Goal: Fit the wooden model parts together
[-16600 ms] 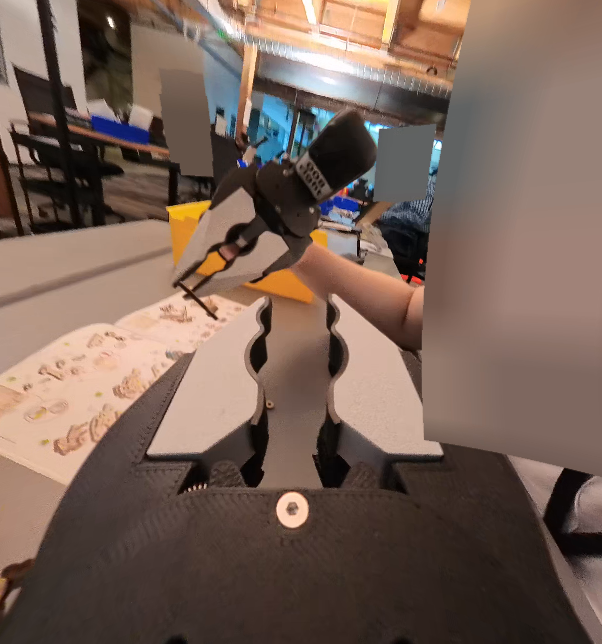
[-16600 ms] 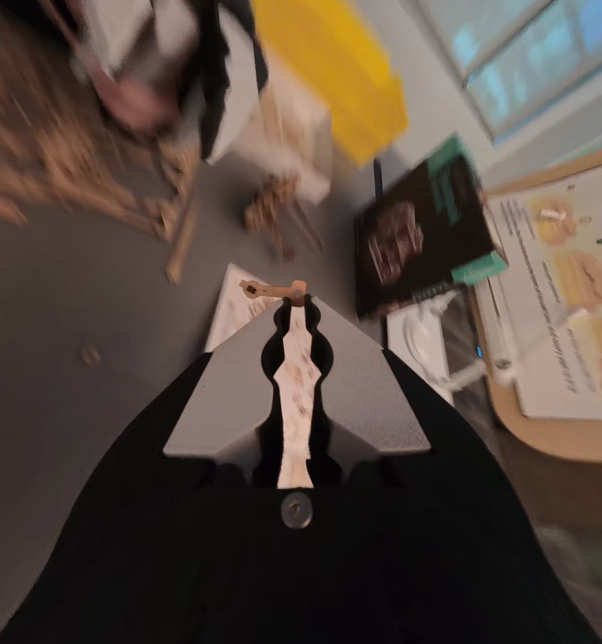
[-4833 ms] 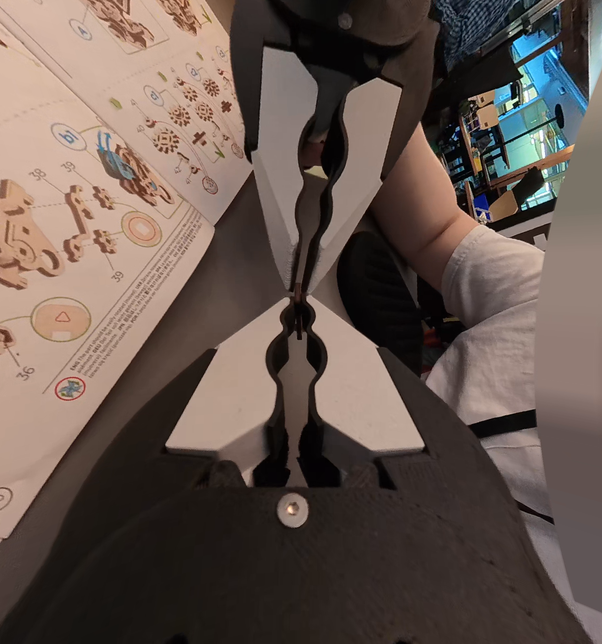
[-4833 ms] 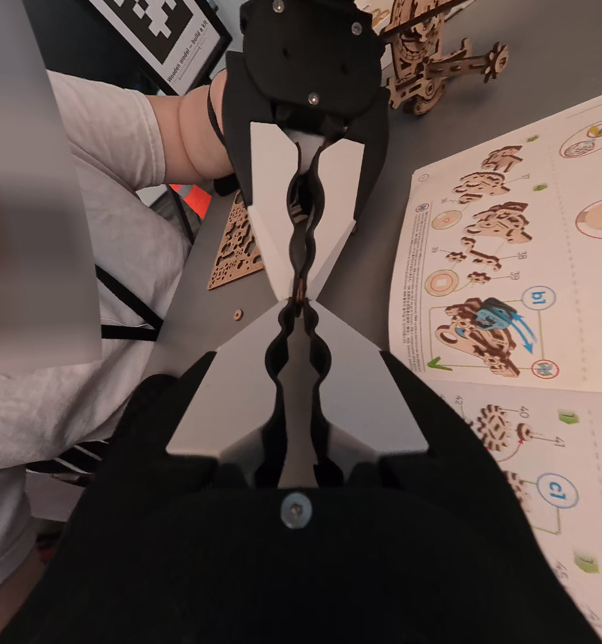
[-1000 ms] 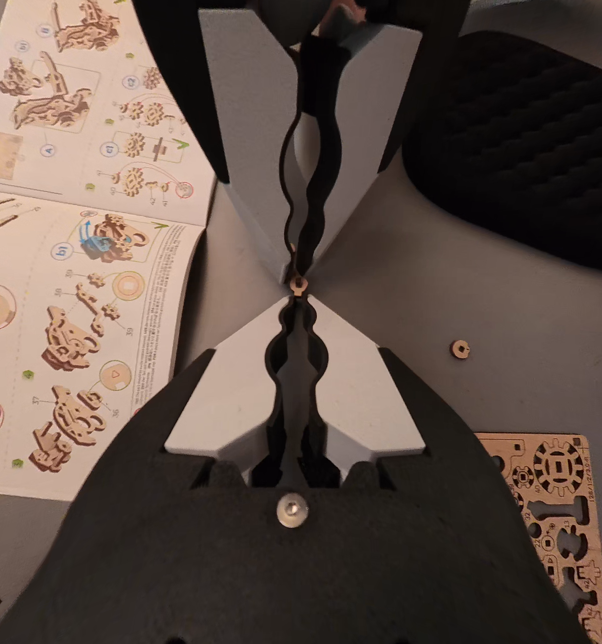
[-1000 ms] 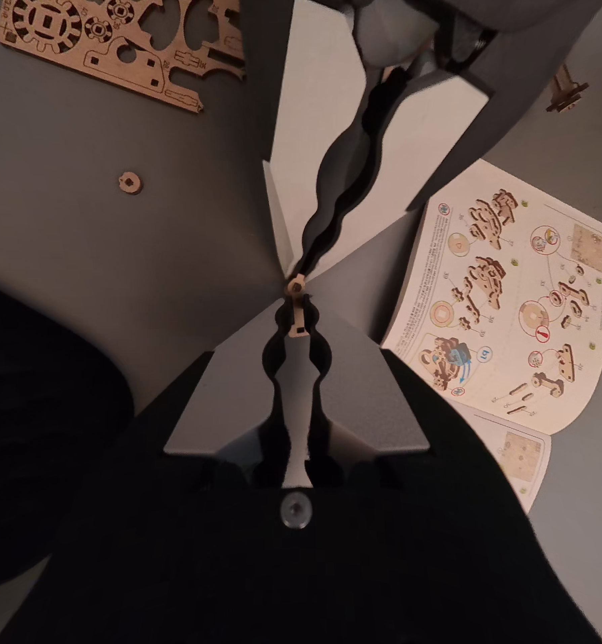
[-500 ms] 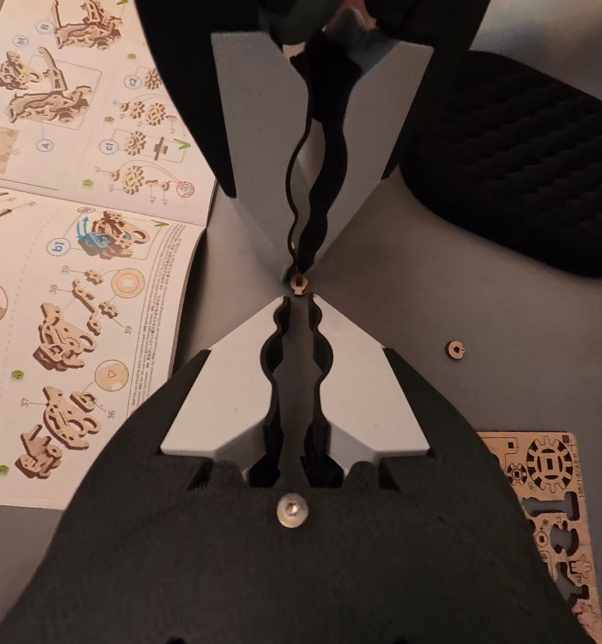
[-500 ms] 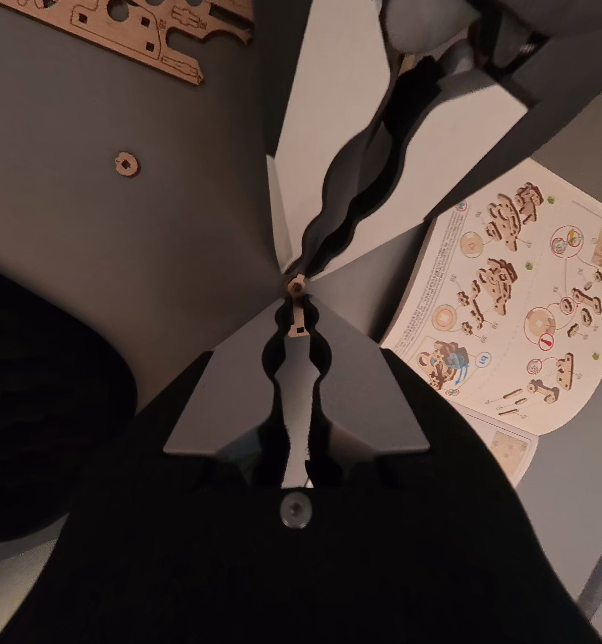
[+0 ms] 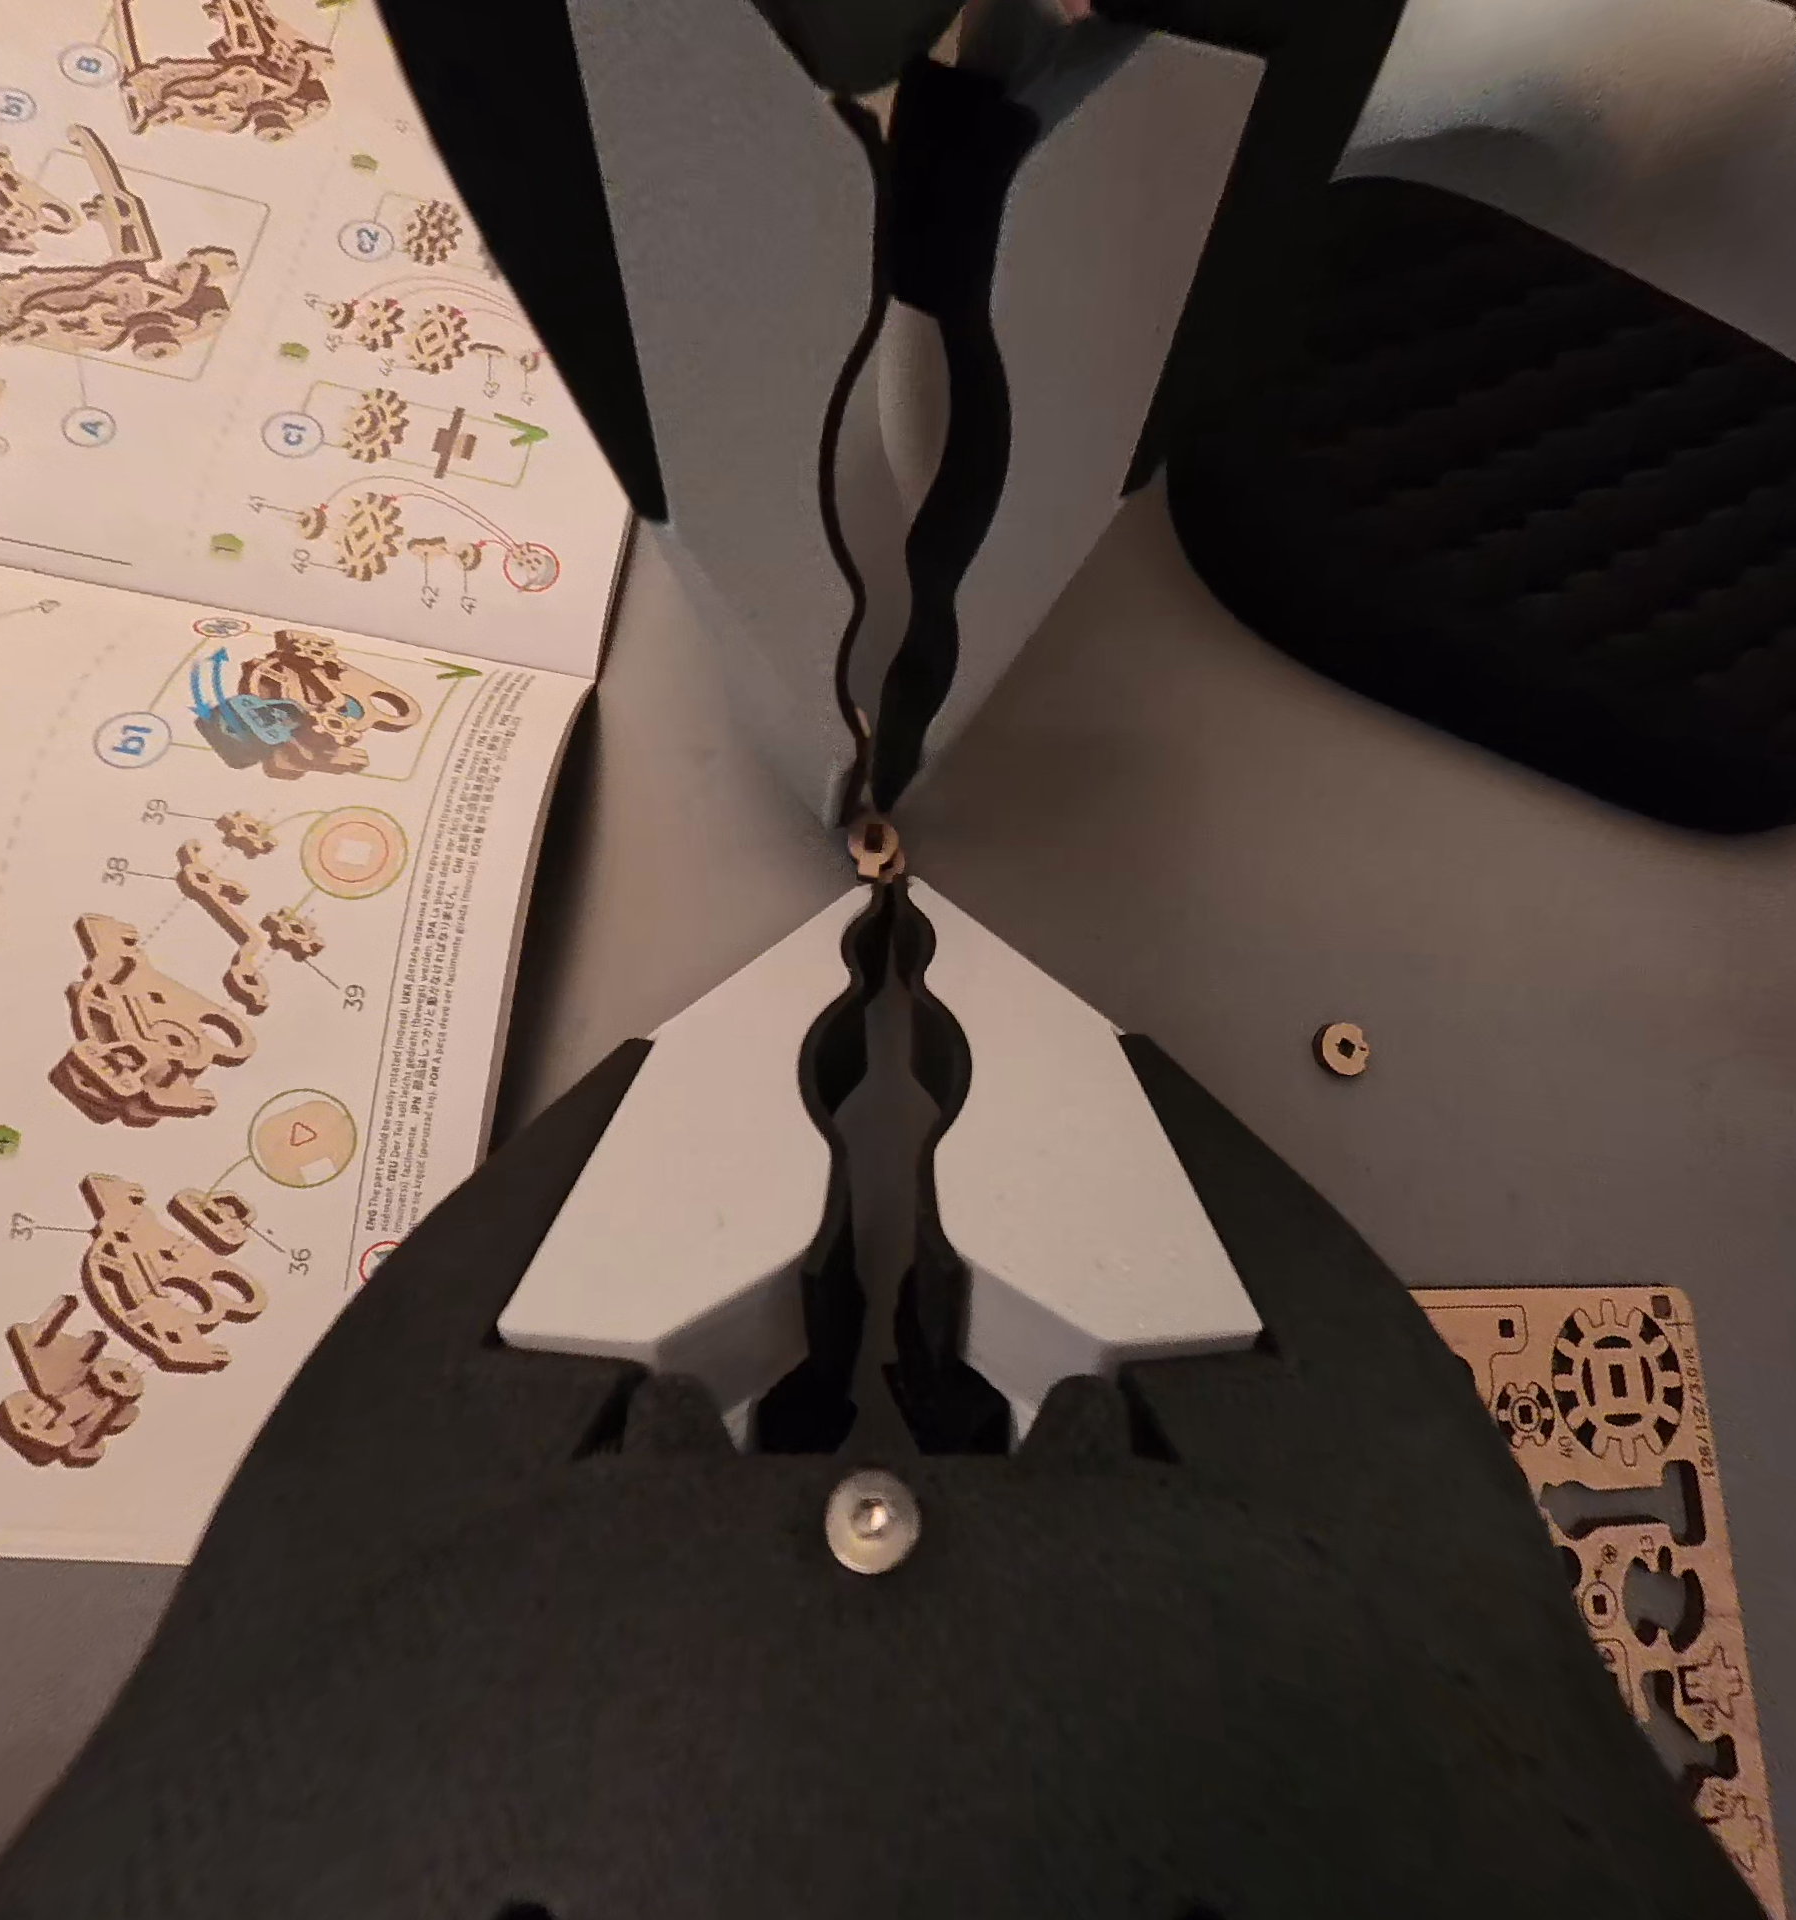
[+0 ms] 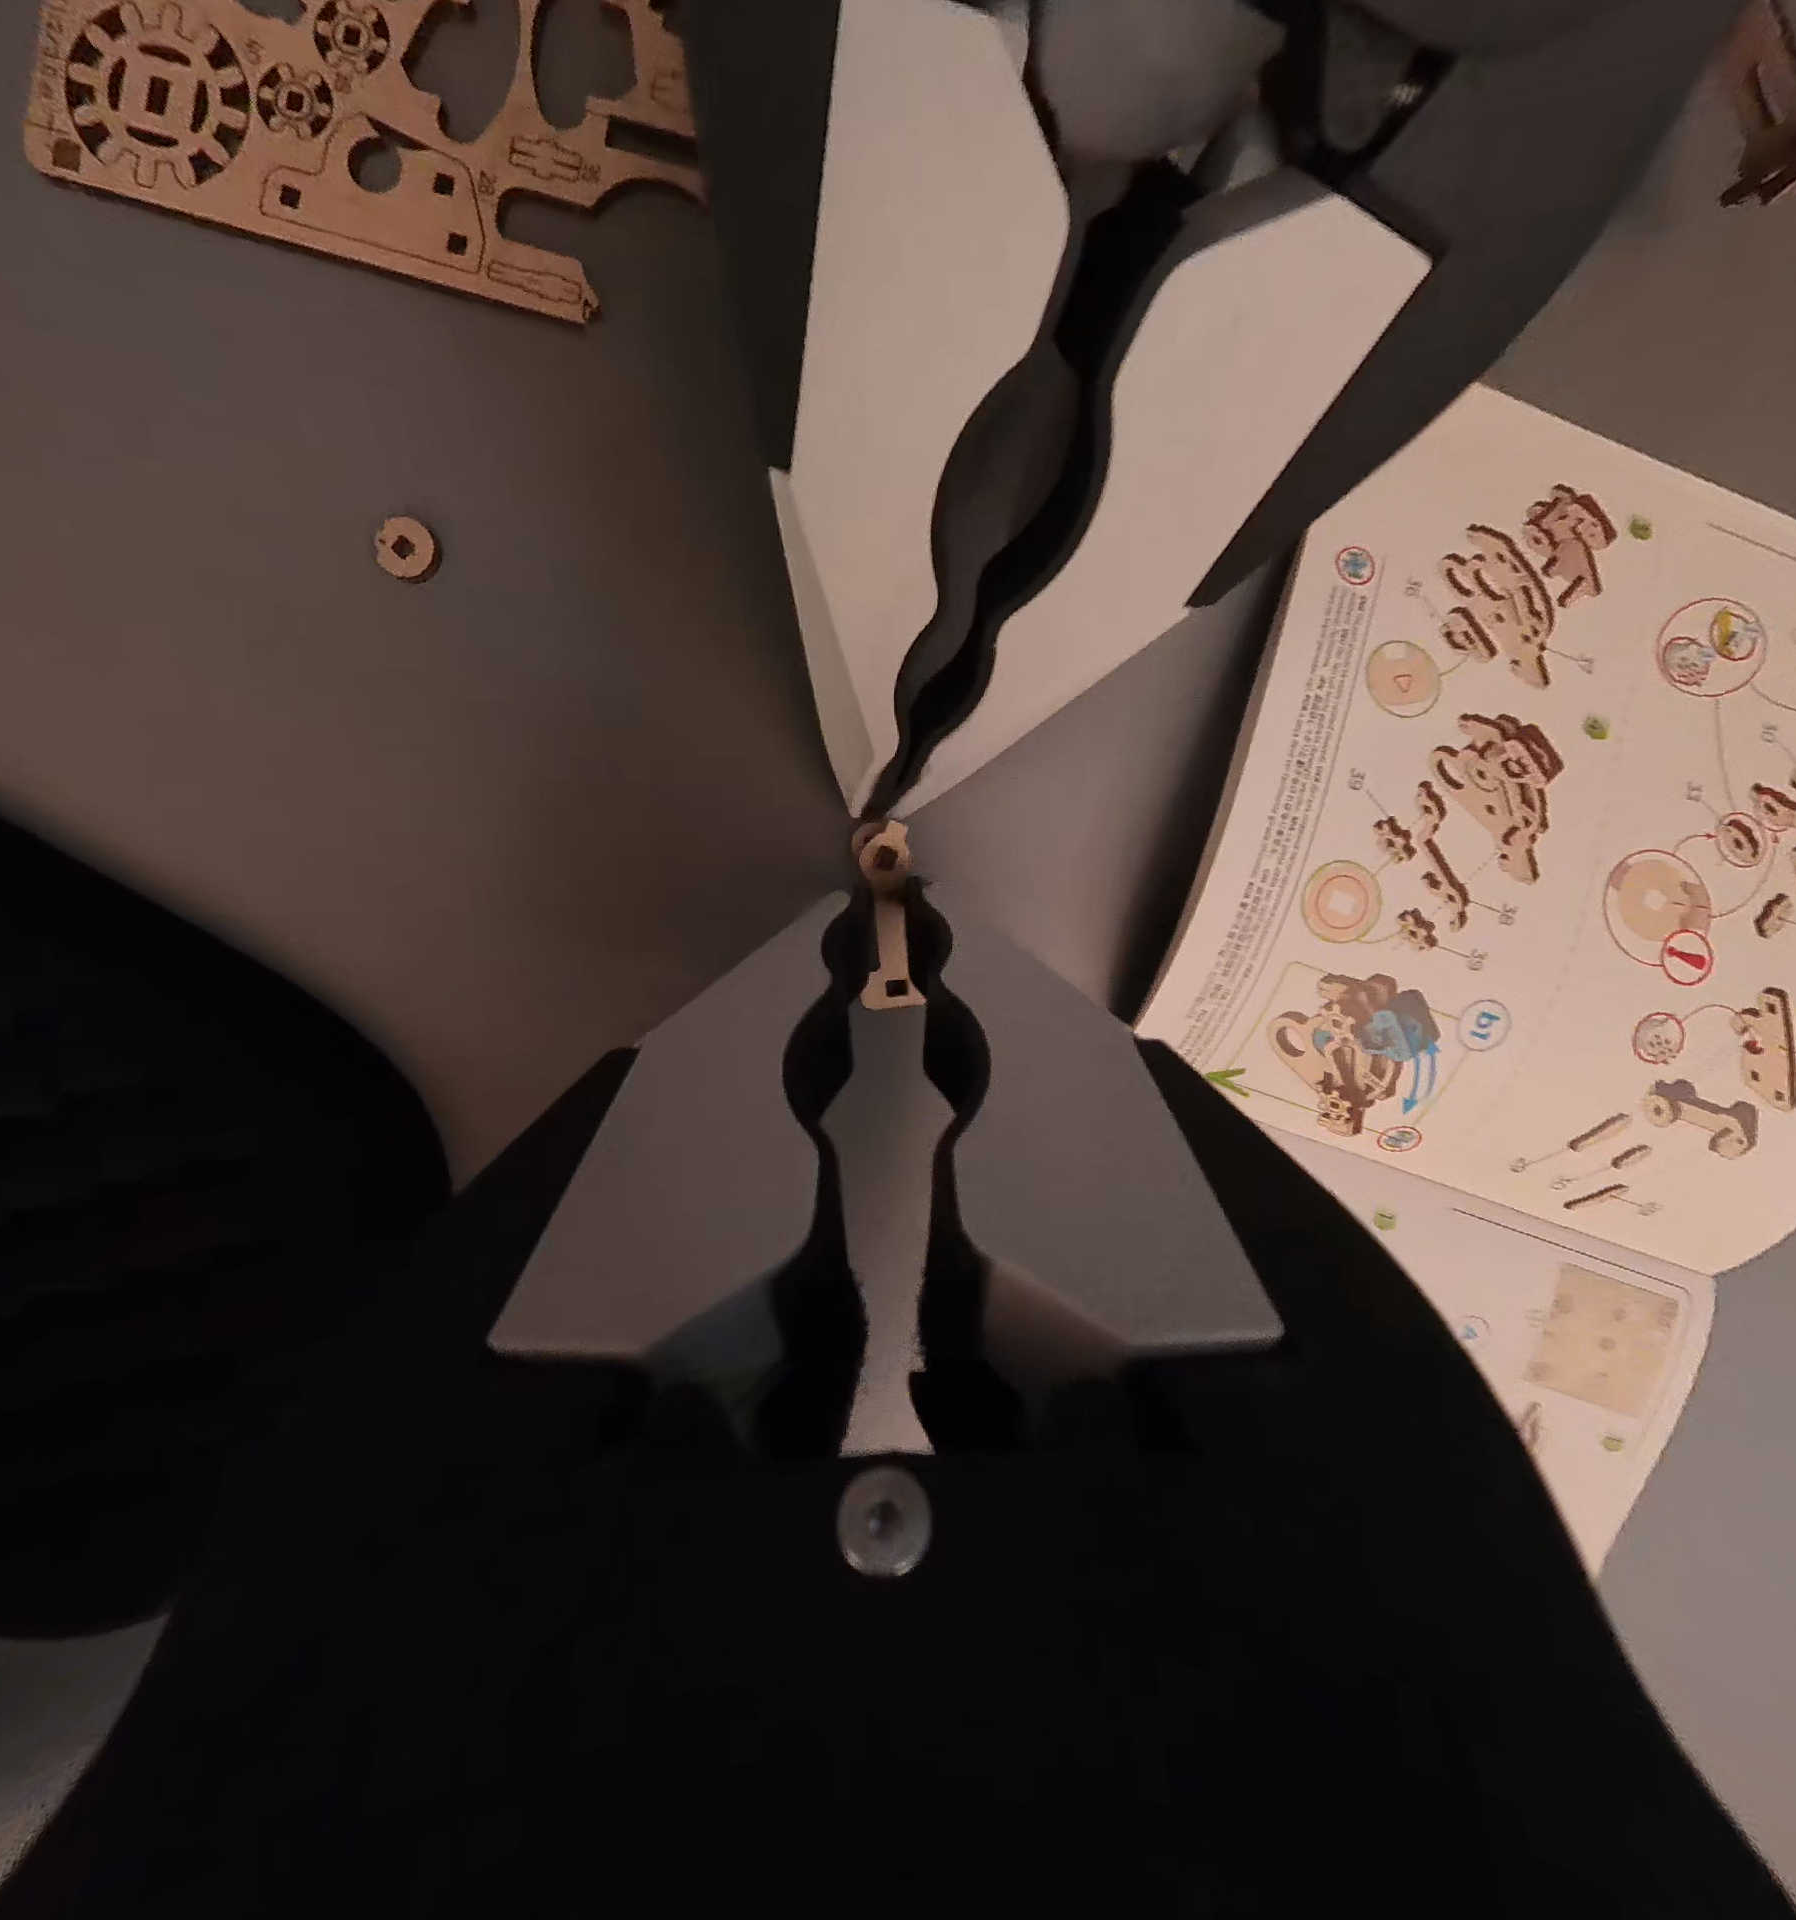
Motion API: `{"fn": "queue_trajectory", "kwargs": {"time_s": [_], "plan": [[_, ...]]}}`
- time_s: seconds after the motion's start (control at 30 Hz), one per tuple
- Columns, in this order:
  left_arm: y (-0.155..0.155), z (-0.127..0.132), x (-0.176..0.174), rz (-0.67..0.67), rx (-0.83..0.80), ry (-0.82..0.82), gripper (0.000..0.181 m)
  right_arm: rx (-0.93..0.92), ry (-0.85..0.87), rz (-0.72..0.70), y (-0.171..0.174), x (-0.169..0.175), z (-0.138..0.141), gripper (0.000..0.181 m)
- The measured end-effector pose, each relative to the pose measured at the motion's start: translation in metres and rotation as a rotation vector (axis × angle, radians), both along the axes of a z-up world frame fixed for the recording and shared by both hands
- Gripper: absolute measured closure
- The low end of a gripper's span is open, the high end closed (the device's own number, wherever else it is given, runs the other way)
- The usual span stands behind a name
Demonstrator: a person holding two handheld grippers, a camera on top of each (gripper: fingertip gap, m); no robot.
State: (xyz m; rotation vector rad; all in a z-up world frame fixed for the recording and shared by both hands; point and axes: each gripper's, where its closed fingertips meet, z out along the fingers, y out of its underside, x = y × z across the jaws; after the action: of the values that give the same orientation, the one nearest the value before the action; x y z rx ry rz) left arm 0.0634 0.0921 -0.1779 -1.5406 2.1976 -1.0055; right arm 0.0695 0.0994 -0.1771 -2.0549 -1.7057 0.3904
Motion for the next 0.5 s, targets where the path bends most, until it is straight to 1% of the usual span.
{"fn": "queue_trajectory", "kwargs": {"time_s": [0.1,0.13,0.2,0.43,0.5], "plan": [[0.0039,0.0002,0.0,0.019,0.007,0.0,0.18,0.008,0.001,0.001,-0.0007,0.0012,0.0001,0.177],[0.0057,0.001,0.0008,0.028,0.009,-0.005,0.173,0.017,-0.001,0.002,-0.0002,0.0016,0.0002,0.177],[0.0061,0.0013,0.0008,0.027,0.012,-0.007,0.17,0.022,0.003,0.009,-0.0005,0.0007,0.0005,0.177],[0.0031,0.0001,0.0034,0.012,0.018,-0.018,0.179,0.029,0.015,0.017,-0.0002,-0.0002,0.0011,0.177],[0.0025,0.0002,0.0038,0.012,0.011,-0.025,0.18,0.028,0.019,0.016,-0.0005,0.0,0.0006,0.177]]}}
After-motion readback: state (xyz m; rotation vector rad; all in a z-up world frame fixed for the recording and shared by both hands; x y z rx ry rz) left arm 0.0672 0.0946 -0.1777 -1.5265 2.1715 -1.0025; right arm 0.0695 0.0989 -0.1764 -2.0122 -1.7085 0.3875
